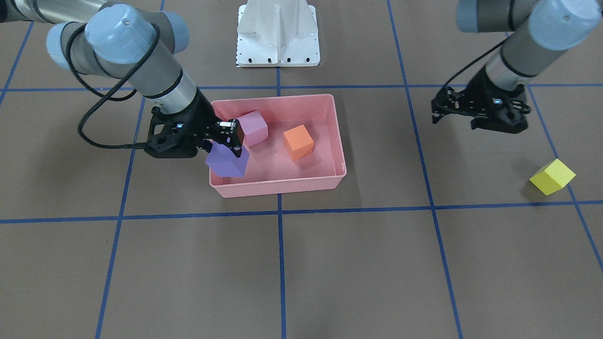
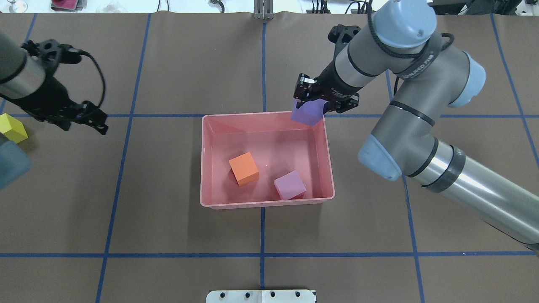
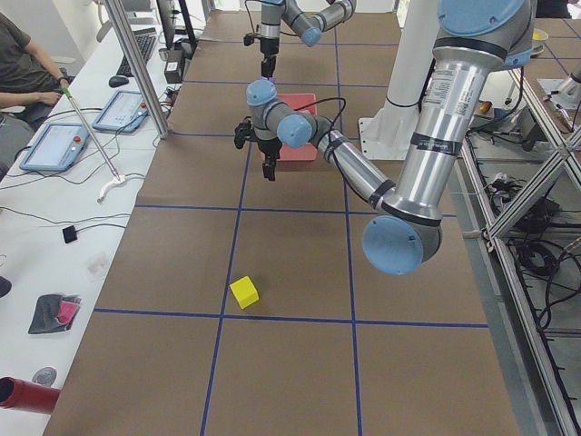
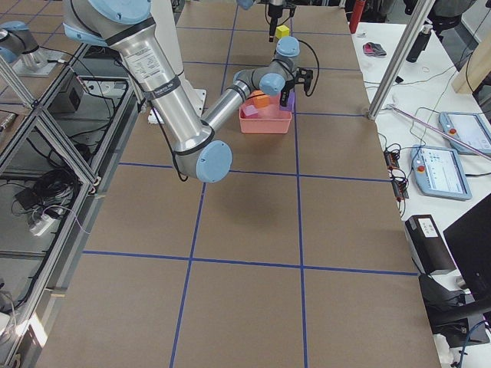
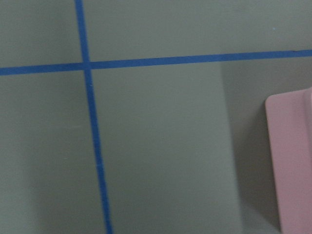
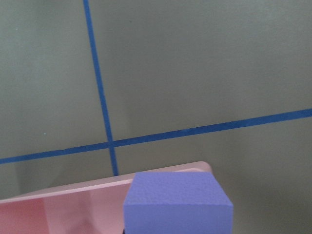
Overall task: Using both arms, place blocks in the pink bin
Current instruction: 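Drop purple cube into bin with right gripper while left moves to yellow cube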
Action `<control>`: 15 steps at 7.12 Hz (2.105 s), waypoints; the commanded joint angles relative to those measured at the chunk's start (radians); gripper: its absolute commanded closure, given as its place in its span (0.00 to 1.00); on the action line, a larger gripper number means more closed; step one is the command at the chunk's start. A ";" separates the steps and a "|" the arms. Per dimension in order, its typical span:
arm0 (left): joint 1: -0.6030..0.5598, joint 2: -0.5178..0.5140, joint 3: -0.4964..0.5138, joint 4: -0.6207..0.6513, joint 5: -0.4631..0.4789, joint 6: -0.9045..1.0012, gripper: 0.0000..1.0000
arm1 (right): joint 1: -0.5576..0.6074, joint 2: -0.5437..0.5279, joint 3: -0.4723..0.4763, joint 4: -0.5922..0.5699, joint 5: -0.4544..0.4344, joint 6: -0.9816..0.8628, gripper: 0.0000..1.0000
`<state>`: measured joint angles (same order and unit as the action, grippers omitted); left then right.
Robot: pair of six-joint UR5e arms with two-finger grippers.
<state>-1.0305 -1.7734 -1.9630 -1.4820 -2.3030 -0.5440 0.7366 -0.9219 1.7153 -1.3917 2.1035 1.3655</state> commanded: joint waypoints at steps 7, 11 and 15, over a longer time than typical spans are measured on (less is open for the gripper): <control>-0.266 0.043 0.574 -0.282 -0.009 1.013 0.01 | -0.192 0.009 -0.057 -0.018 -0.200 0.038 0.73; -0.261 0.015 0.648 -0.285 -0.018 1.000 0.01 | -0.191 0.011 -0.045 -0.016 -0.198 0.030 0.01; -0.238 0.003 0.688 -0.358 -0.018 0.929 0.01 | -0.070 -0.027 0.021 -0.020 -0.134 0.018 0.01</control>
<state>-1.2803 -1.7690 -1.3040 -1.7945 -2.3208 0.3938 0.6226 -0.9234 1.7086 -1.4115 1.9400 1.3907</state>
